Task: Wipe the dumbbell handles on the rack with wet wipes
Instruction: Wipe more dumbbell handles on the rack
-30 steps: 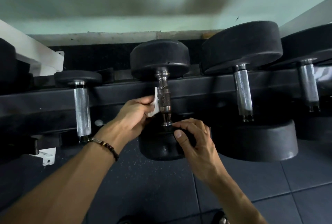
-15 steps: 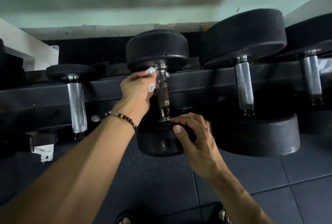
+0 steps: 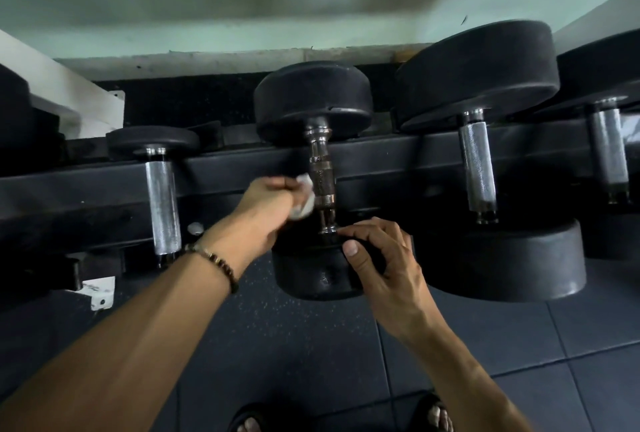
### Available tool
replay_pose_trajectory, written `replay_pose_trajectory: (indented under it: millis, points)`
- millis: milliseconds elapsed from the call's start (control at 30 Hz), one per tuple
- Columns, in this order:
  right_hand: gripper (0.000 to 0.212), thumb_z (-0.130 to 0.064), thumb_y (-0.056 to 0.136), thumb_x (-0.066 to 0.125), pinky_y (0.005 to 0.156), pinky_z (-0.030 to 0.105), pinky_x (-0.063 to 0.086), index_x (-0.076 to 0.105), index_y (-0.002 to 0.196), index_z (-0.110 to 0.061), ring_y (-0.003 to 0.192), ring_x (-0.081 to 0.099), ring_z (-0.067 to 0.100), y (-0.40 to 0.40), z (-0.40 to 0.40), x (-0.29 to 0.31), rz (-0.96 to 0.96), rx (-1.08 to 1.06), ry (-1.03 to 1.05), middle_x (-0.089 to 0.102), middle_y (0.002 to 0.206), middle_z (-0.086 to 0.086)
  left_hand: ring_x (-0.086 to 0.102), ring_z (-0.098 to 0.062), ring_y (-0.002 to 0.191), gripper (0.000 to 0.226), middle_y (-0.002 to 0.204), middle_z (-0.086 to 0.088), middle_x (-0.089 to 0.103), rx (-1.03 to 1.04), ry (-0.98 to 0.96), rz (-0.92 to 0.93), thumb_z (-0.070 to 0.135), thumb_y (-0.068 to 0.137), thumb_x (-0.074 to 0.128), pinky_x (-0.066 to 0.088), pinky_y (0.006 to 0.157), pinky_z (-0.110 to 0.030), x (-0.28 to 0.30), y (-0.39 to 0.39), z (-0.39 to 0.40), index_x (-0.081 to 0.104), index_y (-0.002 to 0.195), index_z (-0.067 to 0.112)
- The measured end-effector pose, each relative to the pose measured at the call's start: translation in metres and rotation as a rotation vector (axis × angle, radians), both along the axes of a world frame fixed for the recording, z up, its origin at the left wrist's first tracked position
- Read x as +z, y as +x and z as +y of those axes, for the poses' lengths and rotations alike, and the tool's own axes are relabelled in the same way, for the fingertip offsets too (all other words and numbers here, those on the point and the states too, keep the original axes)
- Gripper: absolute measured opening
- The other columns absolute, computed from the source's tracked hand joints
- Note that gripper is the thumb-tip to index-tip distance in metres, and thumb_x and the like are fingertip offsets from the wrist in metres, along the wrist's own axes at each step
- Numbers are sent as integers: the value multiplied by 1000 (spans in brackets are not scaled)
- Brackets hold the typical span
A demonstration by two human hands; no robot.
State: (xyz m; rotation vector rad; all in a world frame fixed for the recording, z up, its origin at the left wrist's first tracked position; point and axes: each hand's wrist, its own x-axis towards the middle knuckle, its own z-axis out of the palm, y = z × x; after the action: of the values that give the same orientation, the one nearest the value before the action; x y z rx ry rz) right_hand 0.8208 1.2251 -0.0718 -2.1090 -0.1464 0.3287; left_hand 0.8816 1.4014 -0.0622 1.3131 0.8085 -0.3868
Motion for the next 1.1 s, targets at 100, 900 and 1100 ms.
replay_pose_trajectory:
  millis: [100, 900, 1100]
  points:
    - [38, -60, 88, 44, 91, -1, 27, 66, 112, -40, 117, 40, -4, 0, 2, 0, -10, -14, -4, 53, 115, -22, 59, -5, 50, 5, 67, -8, 59, -209, 97, 22, -1, 86, 64, 52, 60, -20, 2, -8, 8, 61, 82, 0]
    - [19, -49, 91, 49, 90, -3, 25, 61, 106, -46, 116, 38, -7, -2, 3, -1, -19, -23, -1, 53, 113, -22, 61, 0, 61, 12, 64, 12, 66, -640, 793, -516, 24, 71, 87, 42, 57, -7, -9, -16, 7, 76, 73, 18]
    - [27, -49, 91, 49, 90, -2, 25, 65, 110, -40, 116, 37, -9, -1, 3, -1, -14, -20, 2, 54, 114, -19, 59, 4, 58, 9, 64, 9, 66, -287, 821, -603, 17, 72, 85, 46, 59, -10, 0, 16, -5, 76, 73, 14]
